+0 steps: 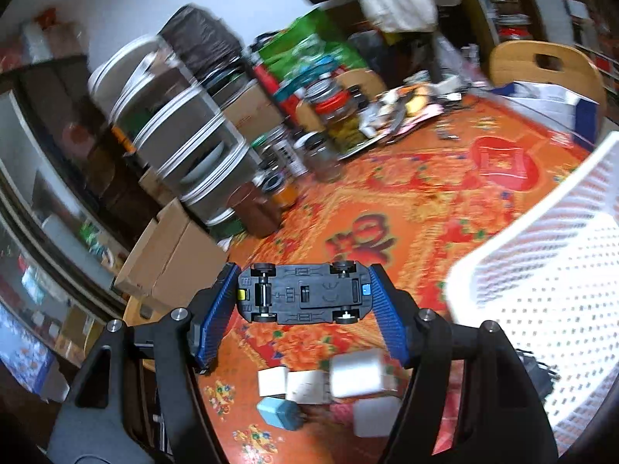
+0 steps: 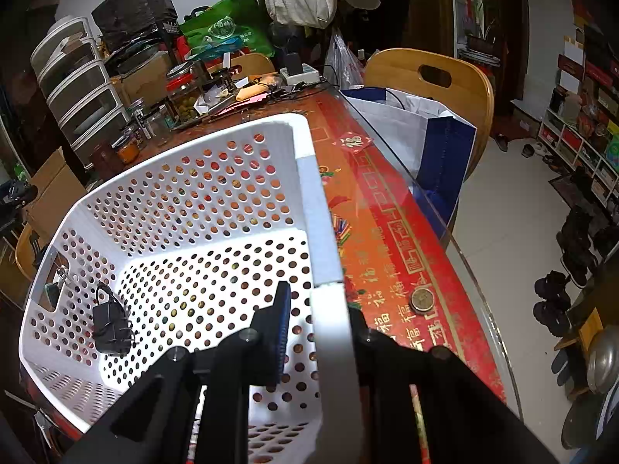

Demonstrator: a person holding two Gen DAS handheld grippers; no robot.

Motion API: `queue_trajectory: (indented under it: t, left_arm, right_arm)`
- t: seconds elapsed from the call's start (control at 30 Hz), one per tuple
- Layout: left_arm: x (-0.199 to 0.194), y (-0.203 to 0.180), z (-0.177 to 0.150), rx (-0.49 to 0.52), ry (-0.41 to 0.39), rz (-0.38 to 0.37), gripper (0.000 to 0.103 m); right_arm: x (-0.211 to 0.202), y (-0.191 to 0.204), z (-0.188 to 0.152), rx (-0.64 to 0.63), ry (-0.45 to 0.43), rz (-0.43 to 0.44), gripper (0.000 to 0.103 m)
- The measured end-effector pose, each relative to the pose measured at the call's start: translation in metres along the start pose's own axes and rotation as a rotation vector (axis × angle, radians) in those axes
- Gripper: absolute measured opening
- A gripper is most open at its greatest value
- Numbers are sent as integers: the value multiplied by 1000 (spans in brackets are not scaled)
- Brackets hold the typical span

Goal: Organize rigid objects
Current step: 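Carry the toy car into the basket and release it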

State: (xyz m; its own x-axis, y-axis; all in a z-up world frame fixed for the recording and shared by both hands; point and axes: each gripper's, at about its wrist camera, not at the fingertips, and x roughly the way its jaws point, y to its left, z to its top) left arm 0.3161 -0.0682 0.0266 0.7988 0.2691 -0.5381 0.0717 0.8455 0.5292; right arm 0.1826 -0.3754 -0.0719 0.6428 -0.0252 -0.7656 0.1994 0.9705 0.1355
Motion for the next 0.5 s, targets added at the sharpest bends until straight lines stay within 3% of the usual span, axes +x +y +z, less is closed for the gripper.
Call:
queue_trajectory:
  t: [0.13, 0.3, 0.5]
  left_arm:
    - [-24, -43, 6, 96, -35, -12, 65]
    - [-36, -91, 12, 180, -23, -62, 65]
    - [-39, -166, 10, 372, 52, -174, 65]
  right_arm:
    - [0, -1, -1, 4, -3, 5, 17]
    - [0, -1, -1, 6, -4, 6, 17]
    - [0, -1, -1, 10, -4, 9, 17]
